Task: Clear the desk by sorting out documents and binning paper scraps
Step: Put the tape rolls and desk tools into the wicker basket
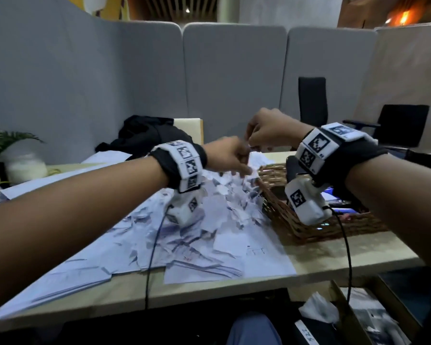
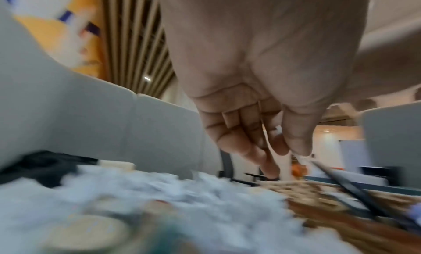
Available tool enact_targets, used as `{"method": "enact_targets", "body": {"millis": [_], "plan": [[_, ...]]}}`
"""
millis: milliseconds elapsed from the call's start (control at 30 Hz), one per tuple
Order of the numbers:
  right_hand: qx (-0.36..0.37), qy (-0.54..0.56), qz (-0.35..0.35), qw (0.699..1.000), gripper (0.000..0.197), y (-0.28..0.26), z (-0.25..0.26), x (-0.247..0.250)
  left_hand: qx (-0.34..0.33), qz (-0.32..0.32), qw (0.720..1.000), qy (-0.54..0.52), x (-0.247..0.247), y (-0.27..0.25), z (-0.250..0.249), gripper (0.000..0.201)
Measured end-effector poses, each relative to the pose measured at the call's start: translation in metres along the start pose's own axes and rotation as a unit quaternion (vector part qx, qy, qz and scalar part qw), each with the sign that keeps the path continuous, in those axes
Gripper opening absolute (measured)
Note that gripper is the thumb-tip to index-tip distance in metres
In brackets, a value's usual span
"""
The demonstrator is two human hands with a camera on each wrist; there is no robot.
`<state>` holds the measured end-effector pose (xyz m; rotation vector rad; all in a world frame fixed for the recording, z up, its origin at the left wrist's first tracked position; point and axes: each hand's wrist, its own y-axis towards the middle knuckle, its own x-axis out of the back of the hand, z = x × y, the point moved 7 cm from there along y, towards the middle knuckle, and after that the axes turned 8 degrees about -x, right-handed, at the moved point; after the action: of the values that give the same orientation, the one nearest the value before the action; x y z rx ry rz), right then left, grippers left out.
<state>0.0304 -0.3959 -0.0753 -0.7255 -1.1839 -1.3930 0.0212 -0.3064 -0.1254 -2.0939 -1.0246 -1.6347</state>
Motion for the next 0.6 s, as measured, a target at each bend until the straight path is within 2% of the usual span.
{"method": "enact_targets", "body": {"millis": [67, 200, 400, 500, 600], "plan": [[0.005, 0.009, 0.018, 1.000, 0.016, 0.008, 0.013, -0.011, 0.045, -0.002, 0.998, 0.038, 0.020, -0.022, 0.037, 0.024], [0.027, -0.013, 0.078, 0.996, 0.020, 0.019, 0.042, -0.042, 0.130, 0.045, 0.983, 0.124, 0.039, -0.070, 0.102, 0.025], [0.095, -0.106, 0.145, 0.979, 0.025, 0.019, 0.091, -0.098, 0.203, 0.091, 0.952, 0.209, 0.052, -0.118, 0.152, 0.030], [0.137, -0.169, 0.152, 0.964, 0.034, 0.015, 0.106, -0.116, 0.191, 0.064, 0.951, 0.233, 0.056, -0.122, 0.156, 0.018], [0.140, -0.219, 0.155, 0.953, 0.033, 0.017, 0.110, -0.127, 0.127, 0.033, 0.973, 0.189, 0.051, -0.113, 0.141, 0.016]]}}
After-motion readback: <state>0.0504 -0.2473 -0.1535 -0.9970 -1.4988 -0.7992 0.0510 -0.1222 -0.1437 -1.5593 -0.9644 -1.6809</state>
